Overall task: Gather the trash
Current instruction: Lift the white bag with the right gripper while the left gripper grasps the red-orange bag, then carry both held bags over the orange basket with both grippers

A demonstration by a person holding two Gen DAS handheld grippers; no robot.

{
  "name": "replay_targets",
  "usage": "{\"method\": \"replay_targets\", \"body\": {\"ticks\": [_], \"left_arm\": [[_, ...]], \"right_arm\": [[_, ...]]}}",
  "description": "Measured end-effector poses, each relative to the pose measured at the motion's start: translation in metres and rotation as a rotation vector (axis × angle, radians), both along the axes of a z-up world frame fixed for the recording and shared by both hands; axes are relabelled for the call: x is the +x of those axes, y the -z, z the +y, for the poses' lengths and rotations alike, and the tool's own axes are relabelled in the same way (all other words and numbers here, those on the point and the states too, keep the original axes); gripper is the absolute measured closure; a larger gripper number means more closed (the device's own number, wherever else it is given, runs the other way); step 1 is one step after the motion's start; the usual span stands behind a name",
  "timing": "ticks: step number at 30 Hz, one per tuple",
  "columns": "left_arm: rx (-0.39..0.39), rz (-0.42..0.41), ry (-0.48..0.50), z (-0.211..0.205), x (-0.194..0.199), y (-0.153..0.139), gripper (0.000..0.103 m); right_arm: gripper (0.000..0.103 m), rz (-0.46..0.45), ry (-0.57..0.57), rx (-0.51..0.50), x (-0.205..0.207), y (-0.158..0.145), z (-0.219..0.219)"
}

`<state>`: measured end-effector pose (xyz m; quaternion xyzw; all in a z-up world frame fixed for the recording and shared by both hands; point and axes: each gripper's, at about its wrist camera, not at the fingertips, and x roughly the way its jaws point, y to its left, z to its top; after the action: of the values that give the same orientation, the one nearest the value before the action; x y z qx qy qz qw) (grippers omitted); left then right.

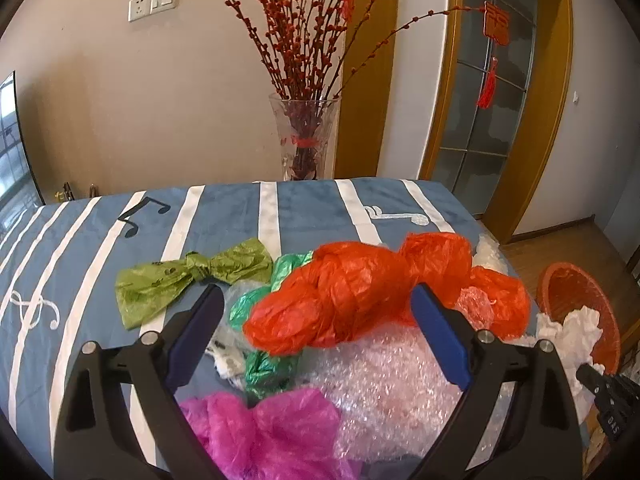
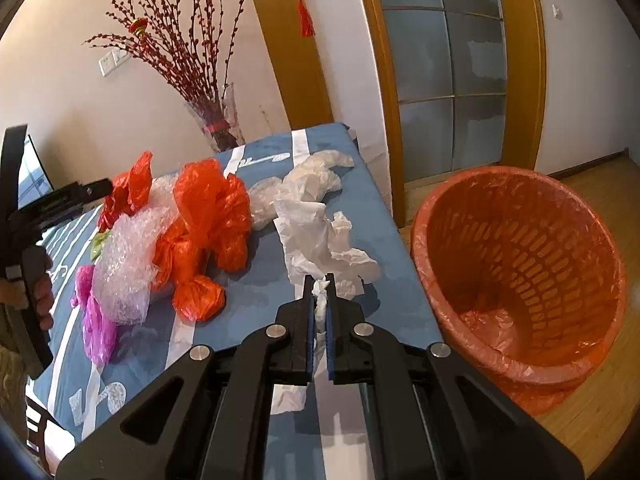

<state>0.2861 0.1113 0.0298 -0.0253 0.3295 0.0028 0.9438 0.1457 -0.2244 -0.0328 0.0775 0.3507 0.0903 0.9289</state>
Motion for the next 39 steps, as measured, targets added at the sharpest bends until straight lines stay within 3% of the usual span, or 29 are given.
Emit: {"method": "replay_targets", "body": {"ticks": [4,11,20,29,39], "left_arm": [[0.005,0.022,0.032,-0.006,0.009,0.005,0.013],[-0.001,0.065,0.110,-0.014,0.017,0.018,0.048],[0.015,0.012,0.135,-0.019,0.003,0.006,0.074],[0.031,-0.047,0.165,-0.040,-0.010,-0.017,0.078],[-0.021,-0.099,0.276,-0.104,-0.032,-0.046,0.078]], "right_arm": [[0.098,0.012,-0.004,-0.002,-0.001,0.004,0.002],[0.098,0.017,-0.001,-0.004,-0.002,0.005,0.001],[0.098,-0.004,0.001,0.007,-0.006,-0.005,0.000],[0.098,-0.057,0.026,0.006,-0.008,-0.027,-0.014],[0.098,-0.132,0.122,0.008,-0.019,-0.054,-0.058]]}}
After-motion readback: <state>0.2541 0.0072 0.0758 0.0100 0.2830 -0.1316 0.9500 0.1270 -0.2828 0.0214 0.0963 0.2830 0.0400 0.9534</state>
